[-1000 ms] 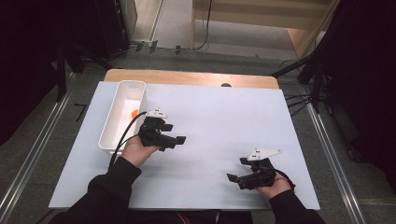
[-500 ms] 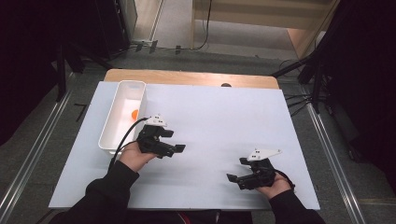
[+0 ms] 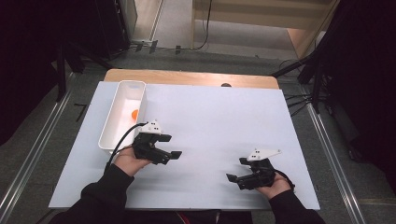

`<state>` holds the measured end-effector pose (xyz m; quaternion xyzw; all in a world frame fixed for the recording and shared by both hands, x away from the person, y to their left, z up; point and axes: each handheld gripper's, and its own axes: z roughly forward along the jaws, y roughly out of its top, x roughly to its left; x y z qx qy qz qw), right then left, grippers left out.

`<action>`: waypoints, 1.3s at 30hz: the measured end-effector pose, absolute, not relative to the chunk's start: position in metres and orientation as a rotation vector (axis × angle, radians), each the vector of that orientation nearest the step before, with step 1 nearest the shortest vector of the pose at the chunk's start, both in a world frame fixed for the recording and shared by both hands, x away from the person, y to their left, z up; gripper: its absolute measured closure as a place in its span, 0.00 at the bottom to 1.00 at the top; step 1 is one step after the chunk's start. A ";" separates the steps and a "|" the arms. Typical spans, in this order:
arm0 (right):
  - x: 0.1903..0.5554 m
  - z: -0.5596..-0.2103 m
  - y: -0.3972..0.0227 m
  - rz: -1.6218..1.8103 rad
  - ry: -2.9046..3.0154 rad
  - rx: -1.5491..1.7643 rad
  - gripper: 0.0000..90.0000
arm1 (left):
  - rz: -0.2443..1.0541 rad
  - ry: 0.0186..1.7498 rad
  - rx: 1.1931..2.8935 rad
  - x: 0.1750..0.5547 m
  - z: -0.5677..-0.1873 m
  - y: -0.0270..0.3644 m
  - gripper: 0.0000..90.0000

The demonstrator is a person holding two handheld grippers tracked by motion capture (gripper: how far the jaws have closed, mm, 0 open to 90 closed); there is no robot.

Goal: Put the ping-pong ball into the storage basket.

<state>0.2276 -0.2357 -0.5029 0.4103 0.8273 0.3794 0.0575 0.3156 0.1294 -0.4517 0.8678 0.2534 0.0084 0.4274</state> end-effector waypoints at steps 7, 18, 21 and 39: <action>0.228 -0.503 -0.236 1.174 2.497 1.246 0.15 | 0.036 0.592 2.160 0.309 -0.453 0.135 0.23; 0.228 -0.504 -0.235 1.153 2.499 1.250 0.15 | 0.001 0.620 2.162 0.300 -0.462 0.145 0.24; 0.228 -0.504 -0.235 1.152 2.503 1.241 0.15 | 0.004 0.601 2.167 0.298 -0.463 0.146 0.24; 0.227 -0.504 -0.235 1.144 2.513 1.244 0.15 | -0.009 0.514 2.210 0.284 -0.468 0.165 0.24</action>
